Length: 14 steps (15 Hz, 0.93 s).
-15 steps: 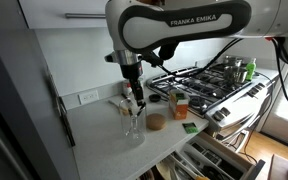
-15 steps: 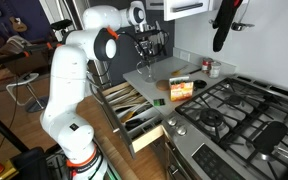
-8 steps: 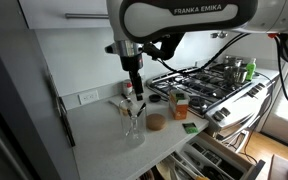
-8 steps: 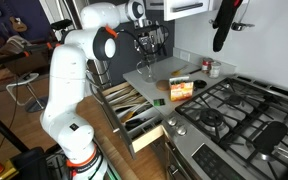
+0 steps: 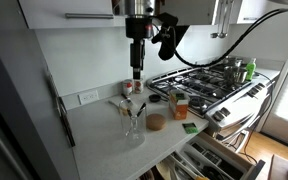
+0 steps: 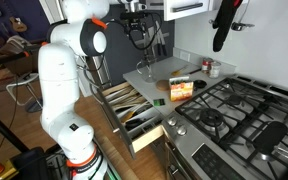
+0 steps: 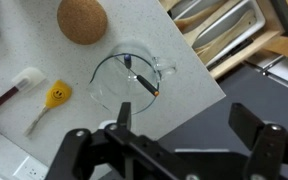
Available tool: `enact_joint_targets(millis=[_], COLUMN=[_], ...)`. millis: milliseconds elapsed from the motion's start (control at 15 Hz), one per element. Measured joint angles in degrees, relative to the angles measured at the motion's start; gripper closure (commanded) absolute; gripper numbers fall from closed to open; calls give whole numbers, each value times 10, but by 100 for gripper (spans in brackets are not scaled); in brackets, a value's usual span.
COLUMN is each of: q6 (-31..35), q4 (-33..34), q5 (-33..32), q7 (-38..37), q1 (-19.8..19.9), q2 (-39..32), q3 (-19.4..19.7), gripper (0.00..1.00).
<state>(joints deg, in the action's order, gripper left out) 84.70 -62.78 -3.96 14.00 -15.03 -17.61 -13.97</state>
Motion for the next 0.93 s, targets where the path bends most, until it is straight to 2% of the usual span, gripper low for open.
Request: enact_joint_targets(millis=[200,467,667,933], q6=[48,112,138,156], q4=[-20,-81,-137,-203], q5=[12,12,10,4], q7=[-73,-156,-187,-190], q1=[1,2,3,3], q2=[42,105,148,192], q3=[1,6,9,12], gripper=[0,0,0,0])
